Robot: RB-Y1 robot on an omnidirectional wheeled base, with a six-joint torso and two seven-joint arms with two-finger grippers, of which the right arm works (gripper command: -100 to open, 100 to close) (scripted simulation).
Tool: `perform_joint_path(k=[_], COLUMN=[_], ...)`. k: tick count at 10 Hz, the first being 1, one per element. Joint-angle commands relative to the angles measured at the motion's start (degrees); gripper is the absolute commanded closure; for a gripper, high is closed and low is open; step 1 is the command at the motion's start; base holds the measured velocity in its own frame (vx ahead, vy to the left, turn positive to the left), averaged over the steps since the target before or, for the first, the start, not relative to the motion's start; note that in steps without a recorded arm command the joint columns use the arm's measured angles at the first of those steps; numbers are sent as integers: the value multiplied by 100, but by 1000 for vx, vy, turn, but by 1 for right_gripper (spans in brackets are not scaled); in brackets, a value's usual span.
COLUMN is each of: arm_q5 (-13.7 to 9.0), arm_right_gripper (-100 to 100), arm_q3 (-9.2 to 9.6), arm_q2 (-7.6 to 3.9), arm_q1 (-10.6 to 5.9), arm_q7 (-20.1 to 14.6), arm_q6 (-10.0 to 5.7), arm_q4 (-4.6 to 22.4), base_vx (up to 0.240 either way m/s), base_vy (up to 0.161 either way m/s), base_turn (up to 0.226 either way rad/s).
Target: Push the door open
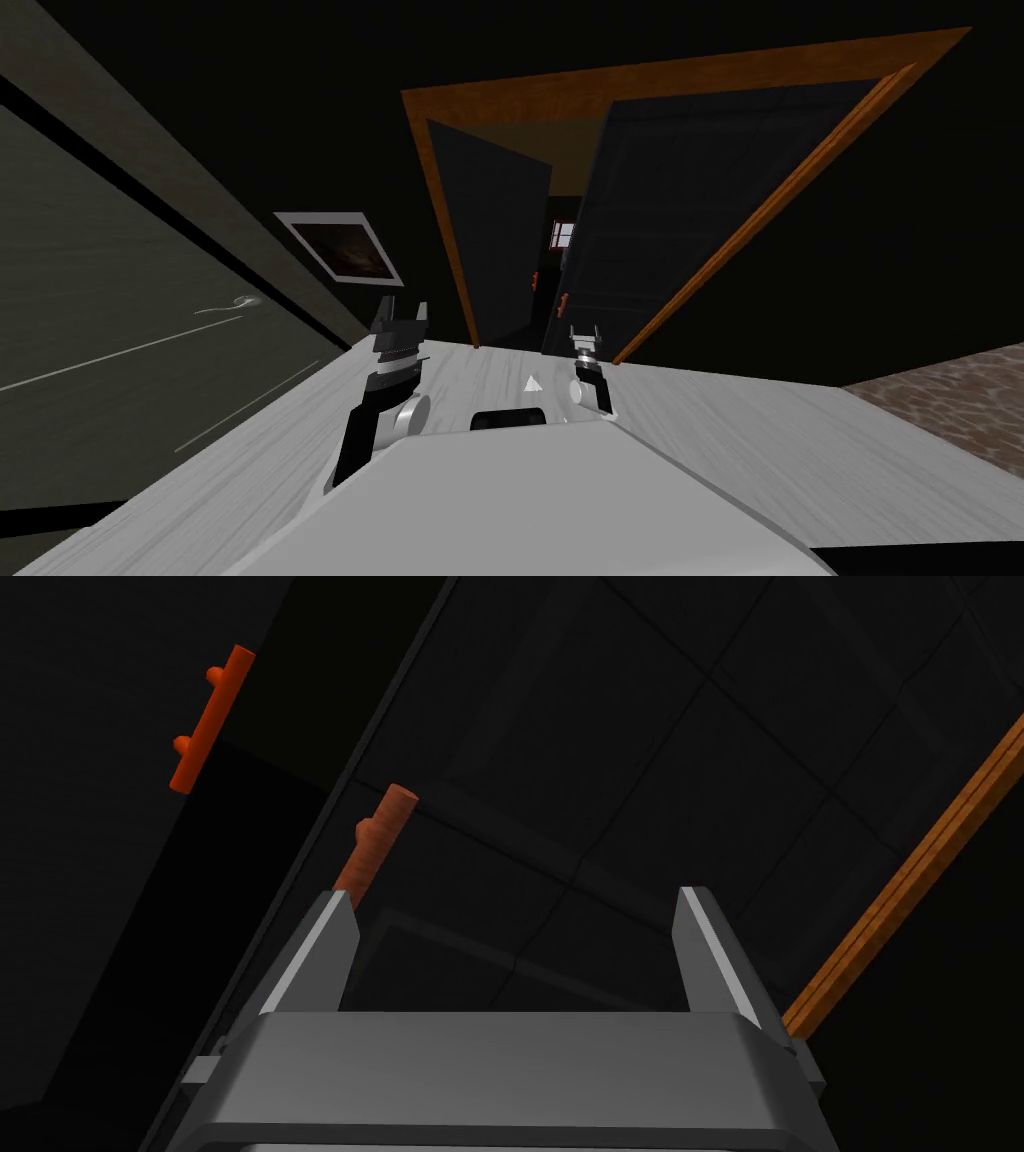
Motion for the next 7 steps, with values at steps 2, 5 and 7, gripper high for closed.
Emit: perform_joint_path(k=[2, 5, 7], arm_q5=[-149, -365, -523], arm_right_gripper=[-100, -100, -100], arm_q3=[-35, -86, -124], arm_q2=[20, 62, 99], arm_q1=[-84, -238, -351], arm_q7=[-210, -504, -719], arm_q6=[-76, -195, -283], arm_q4=[277, 721, 1047], base_vx=[16, 37, 31], base_vy=[-100, -144, -127], base_turn=[187, 229, 215])
